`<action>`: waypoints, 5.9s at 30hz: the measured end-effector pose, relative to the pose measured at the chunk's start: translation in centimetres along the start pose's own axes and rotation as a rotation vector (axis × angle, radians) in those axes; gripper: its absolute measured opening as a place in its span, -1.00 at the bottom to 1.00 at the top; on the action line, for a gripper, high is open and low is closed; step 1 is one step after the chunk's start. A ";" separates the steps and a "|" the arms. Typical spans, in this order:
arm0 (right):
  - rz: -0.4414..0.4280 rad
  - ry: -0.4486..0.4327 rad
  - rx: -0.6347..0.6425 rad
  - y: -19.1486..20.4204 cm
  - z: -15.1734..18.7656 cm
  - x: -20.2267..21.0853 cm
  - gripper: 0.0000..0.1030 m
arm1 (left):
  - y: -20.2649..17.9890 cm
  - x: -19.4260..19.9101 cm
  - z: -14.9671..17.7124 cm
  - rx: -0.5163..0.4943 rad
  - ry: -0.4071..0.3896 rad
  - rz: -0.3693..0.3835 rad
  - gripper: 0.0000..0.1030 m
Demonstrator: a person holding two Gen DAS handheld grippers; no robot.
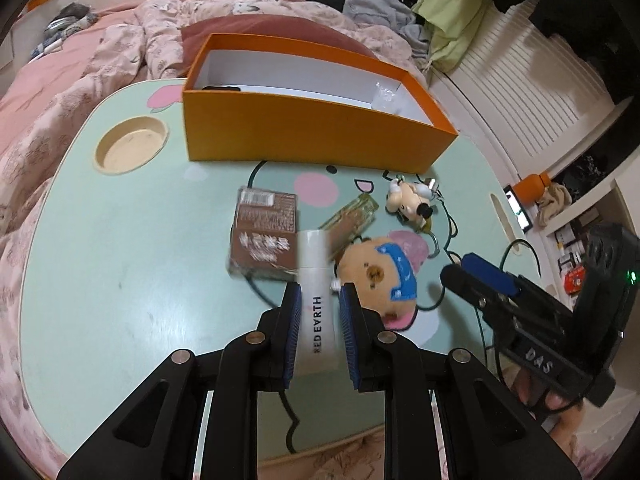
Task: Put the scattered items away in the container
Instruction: 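Carry the white tube out and lay it on the table, open left gripper, then reach into the box and grasp the black textured case with the right gripper, then lower the black case onto the table beside the bear and release, then grasp the clear bubble-wrap bundle in the box with the left gripper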
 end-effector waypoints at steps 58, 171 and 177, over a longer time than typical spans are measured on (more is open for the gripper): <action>0.113 0.477 0.121 11.2 -19.8 -15.1 0.03 | 7.3 3.6 4.1 0.193 -0.126 0.099 -0.23; -0.044 -0.033 -0.009 -2.5 1.1 1.0 0.26 | -7.5 -10.4 -22.4 0.043 0.137 0.018 -0.67; -0.039 -0.033 -0.007 -2.4 1.1 1.0 0.26 | -7.4 -4.3 -20.6 -0.020 0.007 0.044 -0.67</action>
Point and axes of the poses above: each gripper's, at about its wrist camera, not at the fingertips, and x roughly against the way its jaws point, y to its left, z to its underside, the point moved 1 cm from there along -x, roughly the way its jaws point, and after that the axes turned 10 degrees about y, right-handed, at the moved point
